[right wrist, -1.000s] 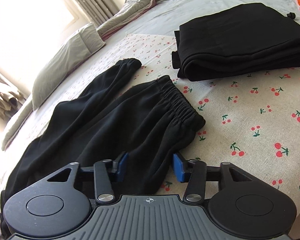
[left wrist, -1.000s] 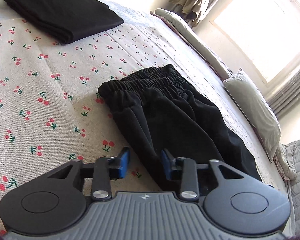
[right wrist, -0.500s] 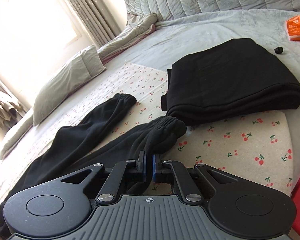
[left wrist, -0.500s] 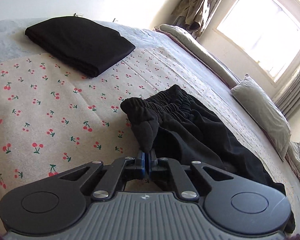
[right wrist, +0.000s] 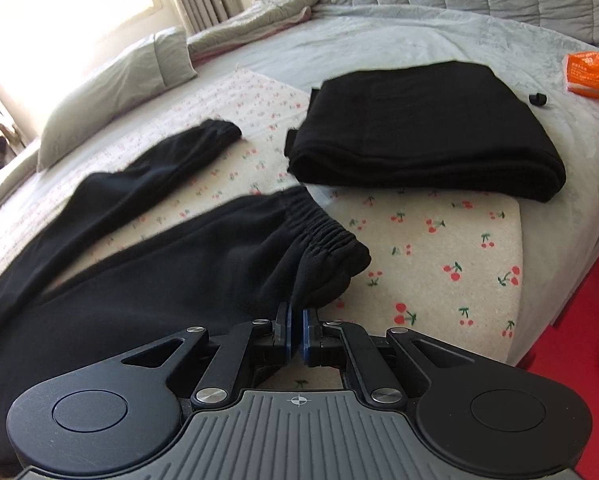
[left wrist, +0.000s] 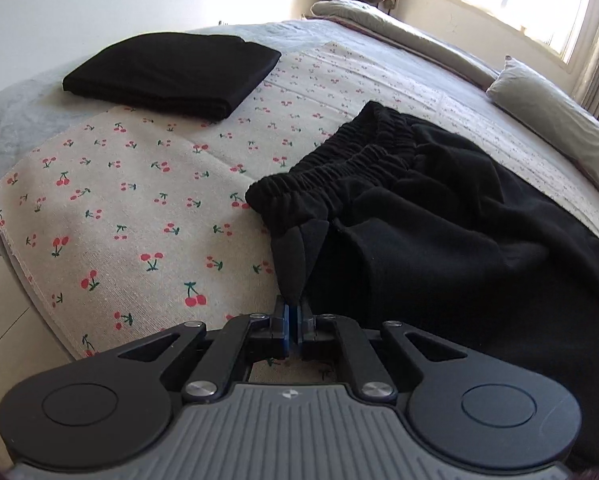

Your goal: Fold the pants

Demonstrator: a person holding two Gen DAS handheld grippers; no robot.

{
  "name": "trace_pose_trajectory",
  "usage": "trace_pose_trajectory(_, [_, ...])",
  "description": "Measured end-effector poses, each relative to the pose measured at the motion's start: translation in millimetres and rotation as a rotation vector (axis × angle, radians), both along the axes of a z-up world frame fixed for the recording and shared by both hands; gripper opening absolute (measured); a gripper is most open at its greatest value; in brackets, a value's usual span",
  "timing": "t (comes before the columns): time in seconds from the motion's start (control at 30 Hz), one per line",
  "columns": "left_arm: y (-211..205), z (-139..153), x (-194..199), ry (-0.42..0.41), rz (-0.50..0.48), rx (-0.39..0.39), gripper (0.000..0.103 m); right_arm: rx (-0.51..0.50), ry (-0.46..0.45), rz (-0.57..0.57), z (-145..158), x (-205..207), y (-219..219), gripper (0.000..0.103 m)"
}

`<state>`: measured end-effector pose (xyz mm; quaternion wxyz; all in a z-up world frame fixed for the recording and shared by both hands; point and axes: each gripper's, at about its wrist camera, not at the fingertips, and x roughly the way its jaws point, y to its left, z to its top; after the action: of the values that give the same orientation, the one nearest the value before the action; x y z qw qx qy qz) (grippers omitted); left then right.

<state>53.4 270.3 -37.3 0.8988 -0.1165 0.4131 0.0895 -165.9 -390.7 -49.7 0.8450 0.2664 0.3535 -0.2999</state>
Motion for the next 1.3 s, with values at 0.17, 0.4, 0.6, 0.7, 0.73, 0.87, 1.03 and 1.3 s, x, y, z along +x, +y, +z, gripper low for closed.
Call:
trace_pose_trajectory(0.17, [-11,5,-3,-0.007,-0.04,0.097,0.025,-0.091,0.066,0.027,3,5,11,0.024])
trace_pose_trajectory(0.4, [-38,42,-32,-0.155,-0.057,0.22,0.079,-0.194,0.002,0.045,39,-2,14,0.058])
trace_pose_trajectory(0.6, [-100,69,-36,-0.245,-0.272,0.164,0.103,-0.091,-0.026,0.089,49,36,-23,0.063])
trace_pose_trajectory(0.7, [-135,66,-32,-0.235,-0.406,0.1,0.103,-0.005,0.005,0.071,33,59,-46,0.063])
trace_pose_trajectory(0.73, [-149,62,-31,-0.226,-0.448,0.073,0.103,-0.009,0.024,0.062,27,64,-51,0.063])
trace_pose_trajectory(0.87, [-198,43,-27,-0.237,-0.603,-0.013,0.103,-0.01,0.008,0.069,8,76,-66,0.062])
trace_pose_trajectory(1.03, [-248,12,-19,-0.218,-0.734,0.029,0.103,-0.072,-0.029,0.142,2,79,-67,0.028])
trace_pose_trajectory(1.3, [-260,-26,-12,-0.095,-0.797,0.084,0.103,-0.341,0.059,0.217,-11,93,-47,0.023])
